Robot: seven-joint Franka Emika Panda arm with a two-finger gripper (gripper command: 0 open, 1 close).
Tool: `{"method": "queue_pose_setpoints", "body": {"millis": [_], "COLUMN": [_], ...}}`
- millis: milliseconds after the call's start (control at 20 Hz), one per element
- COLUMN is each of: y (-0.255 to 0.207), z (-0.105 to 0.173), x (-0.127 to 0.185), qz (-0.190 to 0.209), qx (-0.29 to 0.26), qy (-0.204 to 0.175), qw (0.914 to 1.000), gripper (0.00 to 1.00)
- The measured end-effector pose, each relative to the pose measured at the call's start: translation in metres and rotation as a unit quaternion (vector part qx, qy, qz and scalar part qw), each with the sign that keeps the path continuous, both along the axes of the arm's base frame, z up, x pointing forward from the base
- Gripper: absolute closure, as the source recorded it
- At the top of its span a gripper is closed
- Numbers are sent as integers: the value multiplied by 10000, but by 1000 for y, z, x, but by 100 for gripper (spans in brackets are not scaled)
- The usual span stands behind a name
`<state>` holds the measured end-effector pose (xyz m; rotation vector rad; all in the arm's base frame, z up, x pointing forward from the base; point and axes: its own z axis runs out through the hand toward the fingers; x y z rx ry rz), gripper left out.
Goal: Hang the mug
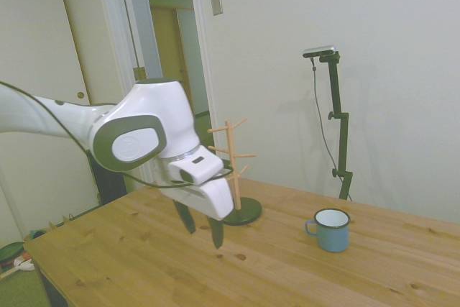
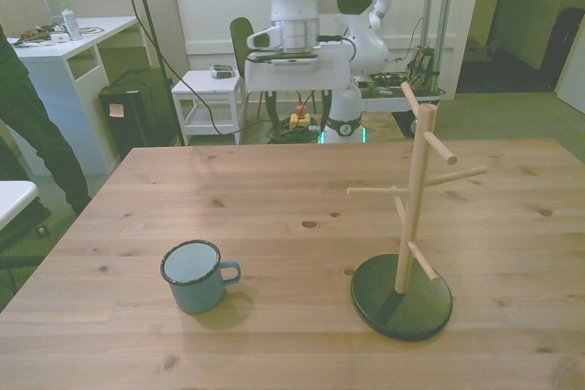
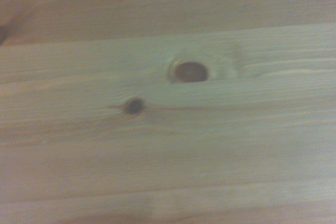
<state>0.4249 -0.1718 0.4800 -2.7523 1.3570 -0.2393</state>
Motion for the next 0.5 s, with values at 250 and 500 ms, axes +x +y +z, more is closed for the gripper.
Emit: {"method": "queue_pose_setpoints", "body": {"millis": [250,500], "y": [-66,-117], "z": [4,24], "x": [57,103], "qz": [-183,-230], "qx": [14,78], "qy": [78,68], "qw": [9998,9997], "gripper": [0,0]}}
